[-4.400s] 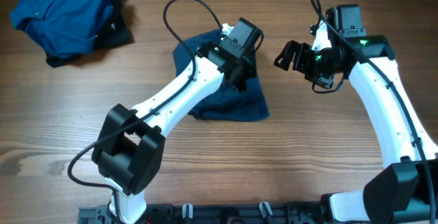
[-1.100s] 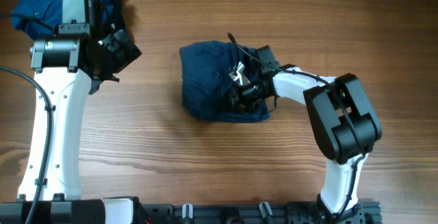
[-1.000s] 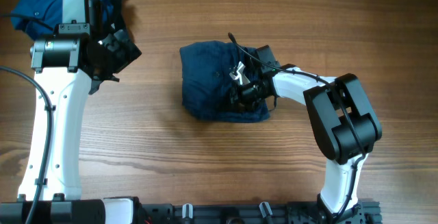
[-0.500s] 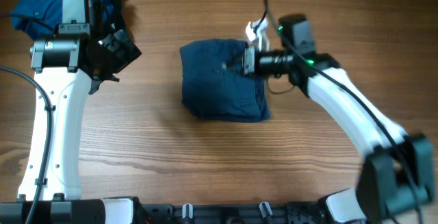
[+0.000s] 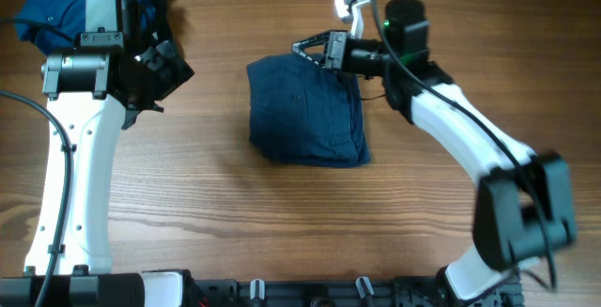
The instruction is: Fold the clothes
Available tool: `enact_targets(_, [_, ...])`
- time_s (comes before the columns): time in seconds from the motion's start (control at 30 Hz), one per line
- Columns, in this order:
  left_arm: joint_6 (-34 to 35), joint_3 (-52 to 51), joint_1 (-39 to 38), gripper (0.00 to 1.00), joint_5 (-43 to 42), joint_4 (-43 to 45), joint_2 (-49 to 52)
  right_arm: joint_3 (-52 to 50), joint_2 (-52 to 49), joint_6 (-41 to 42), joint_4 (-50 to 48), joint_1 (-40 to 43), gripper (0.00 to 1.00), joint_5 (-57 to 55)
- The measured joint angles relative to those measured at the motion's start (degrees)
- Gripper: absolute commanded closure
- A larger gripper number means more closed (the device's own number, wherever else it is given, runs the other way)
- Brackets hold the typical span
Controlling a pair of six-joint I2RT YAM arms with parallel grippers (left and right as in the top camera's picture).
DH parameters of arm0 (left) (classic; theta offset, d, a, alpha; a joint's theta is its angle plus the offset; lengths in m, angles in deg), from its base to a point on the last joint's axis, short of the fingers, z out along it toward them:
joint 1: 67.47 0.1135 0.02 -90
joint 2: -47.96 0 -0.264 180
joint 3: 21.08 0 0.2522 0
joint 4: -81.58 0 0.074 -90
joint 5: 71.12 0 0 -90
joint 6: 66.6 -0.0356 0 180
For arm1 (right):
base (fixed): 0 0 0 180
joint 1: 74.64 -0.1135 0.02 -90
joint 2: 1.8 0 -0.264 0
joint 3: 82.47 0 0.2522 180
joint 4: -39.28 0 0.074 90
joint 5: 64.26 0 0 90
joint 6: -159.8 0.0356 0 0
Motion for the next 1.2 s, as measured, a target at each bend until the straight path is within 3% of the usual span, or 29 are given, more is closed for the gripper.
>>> enact_targets(0.3, [0.0,0.0,0.0,0.00,0.0,0.0,0.0,-0.1,-17.1,3.2,-0.2,0.8,0.83,-5.4])
enact_targets(0.53, [0.0,0.0,0.0,0.00,0.0,-0.5,0.0,-0.1,-17.5,-4.3,8.2,4.2,0.73,-17.5])
enact_targets(0.73, [0.0,0.0,0.0,0.00,0.0,-1.1,0.0,0.3,-17.4,-9.2,12.0,4.3,0.81,-21.7])
enact_targets(0.83, [0.0,0.0,0.0,0.00,0.0,-1.1,0.0,0.4,-17.2,-9.9,12.8,4.5,0.79,-21.9])
enact_targets(1.0, [0.0,0.0,0.0,0.00,0.0,-1.9,0.0,0.1,-12.7,-9.2,14.3,4.8,0.76,-21.4])
enact_targets(1.2, [0.0,0.0,0.0,0.00,0.0,-2.0,0.0,0.0,5.2,-8.5,14.3,5.2,0.67,-21.4])
